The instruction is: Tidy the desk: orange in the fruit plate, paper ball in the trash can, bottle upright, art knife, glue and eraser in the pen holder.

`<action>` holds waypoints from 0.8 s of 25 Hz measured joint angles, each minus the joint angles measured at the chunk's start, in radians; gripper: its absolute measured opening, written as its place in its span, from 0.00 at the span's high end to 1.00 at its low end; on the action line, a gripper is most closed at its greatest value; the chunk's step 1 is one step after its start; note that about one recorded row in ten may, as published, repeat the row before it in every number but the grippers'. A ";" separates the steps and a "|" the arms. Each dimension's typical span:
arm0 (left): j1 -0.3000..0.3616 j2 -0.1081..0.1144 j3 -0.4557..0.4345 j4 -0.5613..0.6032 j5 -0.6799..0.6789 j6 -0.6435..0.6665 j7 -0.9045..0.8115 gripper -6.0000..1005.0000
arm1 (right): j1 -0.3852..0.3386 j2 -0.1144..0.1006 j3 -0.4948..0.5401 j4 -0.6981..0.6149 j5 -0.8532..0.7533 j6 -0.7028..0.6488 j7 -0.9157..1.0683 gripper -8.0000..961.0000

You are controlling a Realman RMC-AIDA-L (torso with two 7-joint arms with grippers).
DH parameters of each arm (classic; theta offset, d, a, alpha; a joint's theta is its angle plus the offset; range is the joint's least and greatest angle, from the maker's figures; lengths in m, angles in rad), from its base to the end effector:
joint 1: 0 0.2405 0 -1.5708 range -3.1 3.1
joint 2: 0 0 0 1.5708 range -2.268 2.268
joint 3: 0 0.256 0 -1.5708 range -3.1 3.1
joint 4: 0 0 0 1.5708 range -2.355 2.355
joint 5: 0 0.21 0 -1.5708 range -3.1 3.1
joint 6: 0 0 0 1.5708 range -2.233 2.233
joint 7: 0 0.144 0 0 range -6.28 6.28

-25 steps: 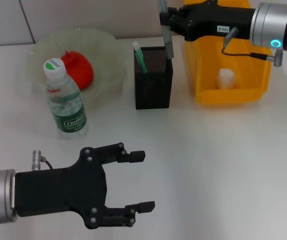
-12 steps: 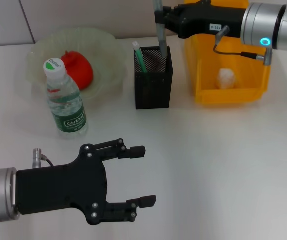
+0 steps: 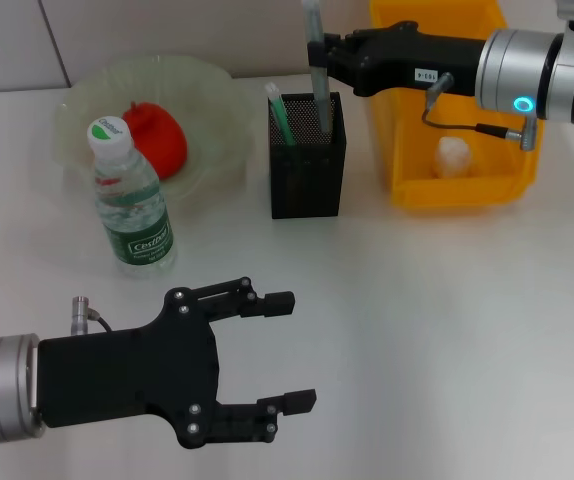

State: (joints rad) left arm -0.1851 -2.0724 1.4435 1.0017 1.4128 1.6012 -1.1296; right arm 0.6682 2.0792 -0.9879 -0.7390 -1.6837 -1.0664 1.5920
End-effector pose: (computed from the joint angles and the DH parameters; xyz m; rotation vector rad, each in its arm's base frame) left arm -0.2070 0.2442 -0.0297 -2.8891 0.0295 -1.0072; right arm 0.1865 0.4242 0.0048 -2.4297 0.6301 0.7281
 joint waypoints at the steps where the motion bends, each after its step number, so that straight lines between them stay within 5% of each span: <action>1: -0.004 0.000 0.001 -0.005 0.000 0.001 0.000 0.22 | 0.001 0.000 0.000 0.015 0.004 0.002 -0.008 0.86; 20: -0.017 0.000 0.012 -0.026 0.000 0.003 0.016 0.21 | 0.039 -0.002 0.000 0.112 0.019 0.041 -0.062 0.86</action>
State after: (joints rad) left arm -0.2024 -2.0724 1.4554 0.9757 1.4126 1.6042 -1.1135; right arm 0.7068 2.0770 -0.9879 -0.6270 -1.6646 -1.0252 1.5303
